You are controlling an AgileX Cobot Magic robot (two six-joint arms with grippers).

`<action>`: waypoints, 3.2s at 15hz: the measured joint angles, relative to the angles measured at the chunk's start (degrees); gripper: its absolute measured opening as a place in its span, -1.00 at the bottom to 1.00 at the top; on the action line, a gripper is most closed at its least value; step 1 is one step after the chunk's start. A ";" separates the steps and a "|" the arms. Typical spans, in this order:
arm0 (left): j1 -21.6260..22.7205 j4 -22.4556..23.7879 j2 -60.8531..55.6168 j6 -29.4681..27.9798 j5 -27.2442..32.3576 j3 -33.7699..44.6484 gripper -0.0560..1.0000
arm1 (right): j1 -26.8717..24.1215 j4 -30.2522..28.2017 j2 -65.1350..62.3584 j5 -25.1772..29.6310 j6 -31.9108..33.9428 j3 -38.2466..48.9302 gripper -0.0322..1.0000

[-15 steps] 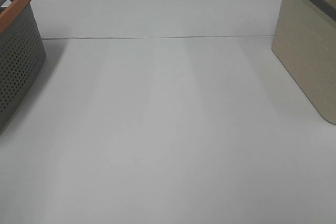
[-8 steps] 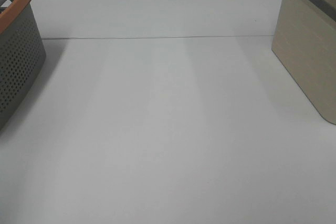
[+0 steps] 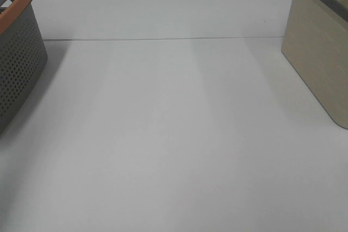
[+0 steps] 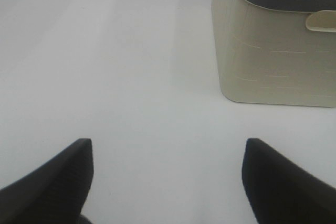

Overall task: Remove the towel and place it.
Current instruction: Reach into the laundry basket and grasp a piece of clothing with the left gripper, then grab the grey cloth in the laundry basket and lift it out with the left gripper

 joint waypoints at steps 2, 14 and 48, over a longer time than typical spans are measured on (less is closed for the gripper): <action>0.00 1.20 3.90 -4.93 -3.32 -1.03 0.54 | 0.00 0.00 0.00 0.00 0.00 0.00 0.54; 0.06 42.63 33.40 -72.19 -7.05 -5.27 0.51 | 0.00 0.00 0.00 0.00 0.00 0.00 0.54; 9.74 19.08 59.42 -55.12 -18.56 -21.31 -0.89 | 0.00 -1.09 0.00 0.00 2.58 0.00 0.54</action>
